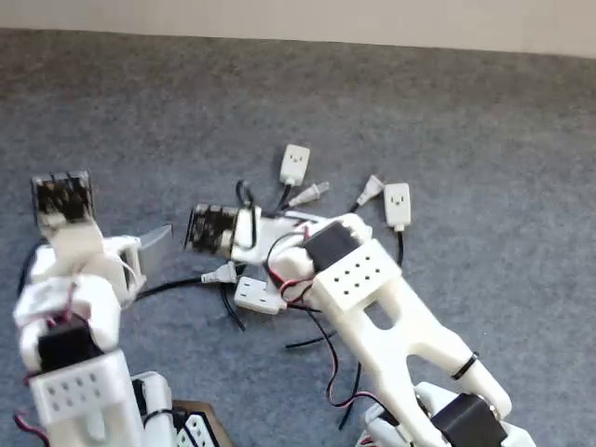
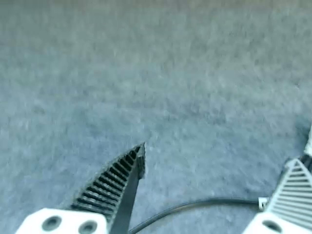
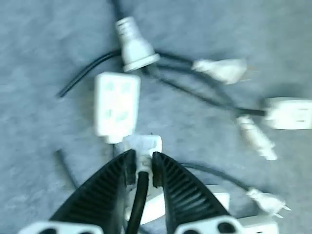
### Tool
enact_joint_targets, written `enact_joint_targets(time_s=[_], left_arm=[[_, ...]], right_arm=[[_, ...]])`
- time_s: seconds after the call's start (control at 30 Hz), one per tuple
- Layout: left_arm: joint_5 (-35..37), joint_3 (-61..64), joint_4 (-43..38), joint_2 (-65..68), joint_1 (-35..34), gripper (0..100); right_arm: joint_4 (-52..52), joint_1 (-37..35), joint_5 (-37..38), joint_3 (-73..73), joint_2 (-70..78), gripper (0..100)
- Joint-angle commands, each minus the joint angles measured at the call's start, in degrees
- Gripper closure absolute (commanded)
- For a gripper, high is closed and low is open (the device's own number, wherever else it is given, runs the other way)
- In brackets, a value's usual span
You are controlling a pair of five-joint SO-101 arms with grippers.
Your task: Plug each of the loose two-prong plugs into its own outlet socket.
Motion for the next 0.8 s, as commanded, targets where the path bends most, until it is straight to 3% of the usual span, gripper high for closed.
enact_joint_targets(time_s=[0.0, 0.2, 0.37, 0.53, 0.77], left_arm=[[-1.1, -25.2, 8.9, 26.9, -3.1, 59], [-6.4, -62.6, 23.0, 66.8, -8.0, 59], [-8.4, -84.6, 29.1, 88.1, -12.0, 59], [-8.5, -94.6, 28.8, 97.5, -14.5, 59], [-10.3, -97.1, 28.8, 101.1, -14.7, 59]], right_arm=[[0.9, 0.0, -1.6, -1.7, -1.0, 99.2], [4.1, -2.9, -3.1, -2.9, -1.9, 99.2], [4.0, -3.3, -3.6, -3.0, -1.9, 99.2], [0.7, -3.6, -7.6, -2.9, -1.7, 99.2], [-6.0, -7.0, -10.6, 5.0, -1.7, 99.2]])
